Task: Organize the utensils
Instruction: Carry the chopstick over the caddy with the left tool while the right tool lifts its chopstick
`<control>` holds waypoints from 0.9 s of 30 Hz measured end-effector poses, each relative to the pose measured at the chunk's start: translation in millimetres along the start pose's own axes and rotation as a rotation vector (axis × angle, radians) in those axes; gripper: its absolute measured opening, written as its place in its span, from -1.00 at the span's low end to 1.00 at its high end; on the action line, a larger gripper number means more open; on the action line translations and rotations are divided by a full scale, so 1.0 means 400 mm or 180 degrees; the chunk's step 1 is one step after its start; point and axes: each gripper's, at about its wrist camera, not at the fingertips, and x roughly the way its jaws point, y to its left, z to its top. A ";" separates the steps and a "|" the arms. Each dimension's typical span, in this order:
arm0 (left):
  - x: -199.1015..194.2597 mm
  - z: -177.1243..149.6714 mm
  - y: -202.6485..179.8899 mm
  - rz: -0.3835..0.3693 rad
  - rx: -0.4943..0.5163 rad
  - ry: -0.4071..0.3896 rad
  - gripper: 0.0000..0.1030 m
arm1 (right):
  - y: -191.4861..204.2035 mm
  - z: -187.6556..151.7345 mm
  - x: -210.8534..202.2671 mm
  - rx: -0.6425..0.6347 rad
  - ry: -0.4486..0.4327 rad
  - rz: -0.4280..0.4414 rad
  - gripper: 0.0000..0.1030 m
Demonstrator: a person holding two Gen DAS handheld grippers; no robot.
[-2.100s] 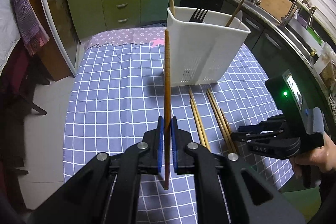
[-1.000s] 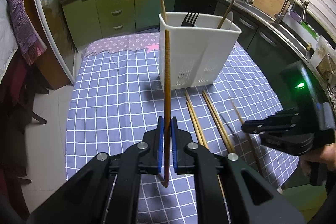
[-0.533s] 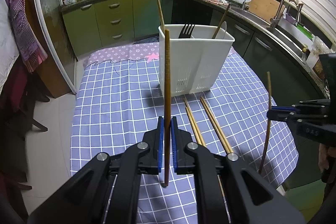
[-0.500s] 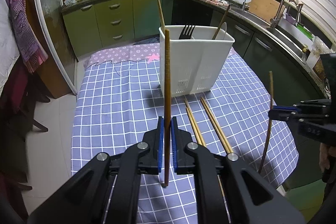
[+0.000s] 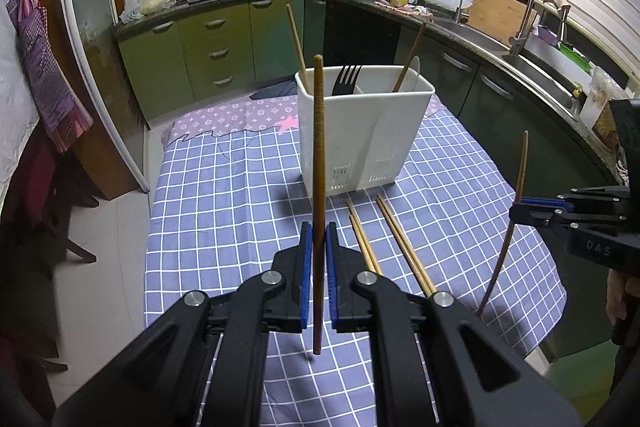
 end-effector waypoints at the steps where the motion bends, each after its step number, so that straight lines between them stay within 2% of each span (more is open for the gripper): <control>1: -0.004 0.004 -0.001 -0.0002 0.0002 -0.0017 -0.87 | -0.001 0.002 -0.003 0.0005 -0.0018 -0.0001 -0.86; 9: -0.052 0.053 -0.010 -0.0021 0.0005 -0.0175 -0.87 | 0.002 0.027 -0.037 -0.0015 -0.0209 0.0052 -0.86; 15: -0.109 0.149 -0.020 -0.0086 0.0016 -0.0329 -0.87 | 0.001 0.050 -0.066 -0.0048 -0.0300 0.0051 -0.86; 21: -0.179 0.286 -0.040 -0.0033 0.0059 -0.0795 -0.87 | -0.012 0.052 -0.074 -0.0041 -0.0309 0.0056 -0.86; 27: -0.170 0.390 -0.056 -0.0037 0.0036 -0.1157 -0.87 | -0.034 0.046 -0.077 -0.0002 -0.0303 0.0067 -0.86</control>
